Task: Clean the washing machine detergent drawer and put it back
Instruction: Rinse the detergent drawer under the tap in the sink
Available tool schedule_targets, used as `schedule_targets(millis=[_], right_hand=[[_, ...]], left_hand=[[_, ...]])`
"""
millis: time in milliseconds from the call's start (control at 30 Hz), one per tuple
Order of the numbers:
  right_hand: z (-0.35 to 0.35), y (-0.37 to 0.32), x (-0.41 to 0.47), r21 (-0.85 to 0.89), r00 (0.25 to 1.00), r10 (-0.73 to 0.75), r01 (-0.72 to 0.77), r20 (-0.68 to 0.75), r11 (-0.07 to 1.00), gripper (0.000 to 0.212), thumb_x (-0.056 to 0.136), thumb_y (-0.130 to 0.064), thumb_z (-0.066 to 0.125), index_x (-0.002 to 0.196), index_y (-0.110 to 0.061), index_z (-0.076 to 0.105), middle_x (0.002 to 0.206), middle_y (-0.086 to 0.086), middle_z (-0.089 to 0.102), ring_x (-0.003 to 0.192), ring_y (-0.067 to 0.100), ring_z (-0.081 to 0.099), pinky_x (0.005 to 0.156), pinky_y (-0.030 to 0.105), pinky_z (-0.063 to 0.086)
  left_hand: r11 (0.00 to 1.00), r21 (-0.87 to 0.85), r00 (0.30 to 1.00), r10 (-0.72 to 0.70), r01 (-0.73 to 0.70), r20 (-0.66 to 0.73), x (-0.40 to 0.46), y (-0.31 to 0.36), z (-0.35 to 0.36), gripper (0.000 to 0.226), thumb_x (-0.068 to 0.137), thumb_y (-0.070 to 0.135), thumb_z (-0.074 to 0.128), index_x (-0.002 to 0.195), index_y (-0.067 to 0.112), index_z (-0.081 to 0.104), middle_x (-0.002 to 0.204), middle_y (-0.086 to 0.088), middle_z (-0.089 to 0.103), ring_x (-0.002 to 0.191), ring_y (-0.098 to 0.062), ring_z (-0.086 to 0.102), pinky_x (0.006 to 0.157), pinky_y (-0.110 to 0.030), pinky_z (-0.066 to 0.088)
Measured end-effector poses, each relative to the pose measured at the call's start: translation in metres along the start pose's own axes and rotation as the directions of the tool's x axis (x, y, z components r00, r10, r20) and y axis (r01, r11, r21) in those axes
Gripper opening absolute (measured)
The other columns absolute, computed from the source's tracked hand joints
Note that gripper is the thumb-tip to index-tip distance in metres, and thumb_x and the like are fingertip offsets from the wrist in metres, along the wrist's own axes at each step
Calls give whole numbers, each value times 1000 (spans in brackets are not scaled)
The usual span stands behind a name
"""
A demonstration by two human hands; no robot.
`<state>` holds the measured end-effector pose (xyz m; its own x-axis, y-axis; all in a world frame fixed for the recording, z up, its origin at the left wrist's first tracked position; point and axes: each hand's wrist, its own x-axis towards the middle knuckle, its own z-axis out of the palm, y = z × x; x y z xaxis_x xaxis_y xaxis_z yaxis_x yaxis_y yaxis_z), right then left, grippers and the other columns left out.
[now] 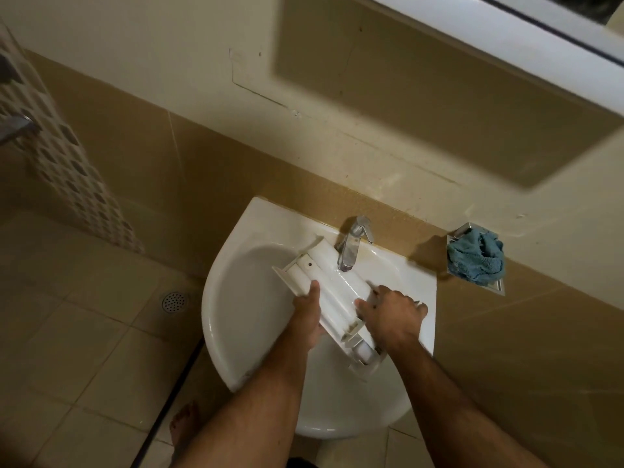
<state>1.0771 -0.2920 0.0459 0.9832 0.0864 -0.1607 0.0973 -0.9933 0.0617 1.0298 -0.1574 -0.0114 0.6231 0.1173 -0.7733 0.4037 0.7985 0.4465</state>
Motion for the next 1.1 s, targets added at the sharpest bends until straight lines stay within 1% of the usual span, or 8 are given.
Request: schedule_targets(millis=[200,400,500,600,667,833,967,1100], right_hand=[[-2,-11,-8,31,1000,12,-12,19,999,45,85,-60,50,115,-30,63,95,-2,70,92,21,62,83,39,32],[-7,-34,-28,110,977,18,-43,214,993,42,79,-57,52,110,-31,62,91,-7,68,91,18,61,81,43,26],[-13,-39,-33,153,966,17,-58,259,986,51,74,-67,51,106,-30,63,88,-8,65,87,16,58,81,41,26],[-22,-37,-32,321,962,-42,-49,270,946,68,72,-78,55,120,-29,59,106,-6,68,99,17,61,92,39,40],[-30,-36,-30,553,957,-117,-51,265,832,75,74,-74,62,131,-26,53,120,-3,66,105,16,62,92,35,48],[-47,-43,-35,860,966,-170,-85,195,504,83,60,-74,72,131,-40,45,110,-13,65,97,7,66,87,39,57],[-39,-42,-49,951,990,-29,-126,140,282,95,60,-61,80,138,-35,34,112,-13,64,99,9,67,81,39,59],[-13,-33,-68,942,942,46,-335,333,35,70,70,-44,83,127,-26,47,110,-1,69,90,16,72,58,35,59]], left_hand=[[987,-34,988,155,-155,-19,4,-3,-11,52,97,40,56,139,10,47,130,-17,61,117,-35,60,100,-52,49],[925,229,912,352,-304,-209,7,5,-34,63,91,56,56,137,13,50,125,-11,63,111,-28,61,102,-48,49],[879,316,881,430,-358,-198,6,7,-47,61,91,61,51,136,21,53,123,-3,64,103,-18,62,97,-41,50],[875,311,888,433,-371,-157,3,13,-56,54,91,66,47,131,31,55,117,3,66,98,-13,62,91,-38,49],[879,282,898,426,-383,-110,0,20,-57,52,91,66,45,126,31,60,112,3,69,102,-19,65,94,-40,51],[796,412,891,443,-443,103,-17,47,-43,44,90,69,43,112,38,64,108,6,73,100,-18,69,91,-42,55],[599,624,863,391,-502,319,-23,67,-34,41,90,67,46,107,35,64,111,3,71,98,-13,67,86,-33,54],[366,816,892,249,-448,378,-17,68,-33,57,90,68,47,120,23,63,118,0,67,101,-15,63,88,-33,48]])
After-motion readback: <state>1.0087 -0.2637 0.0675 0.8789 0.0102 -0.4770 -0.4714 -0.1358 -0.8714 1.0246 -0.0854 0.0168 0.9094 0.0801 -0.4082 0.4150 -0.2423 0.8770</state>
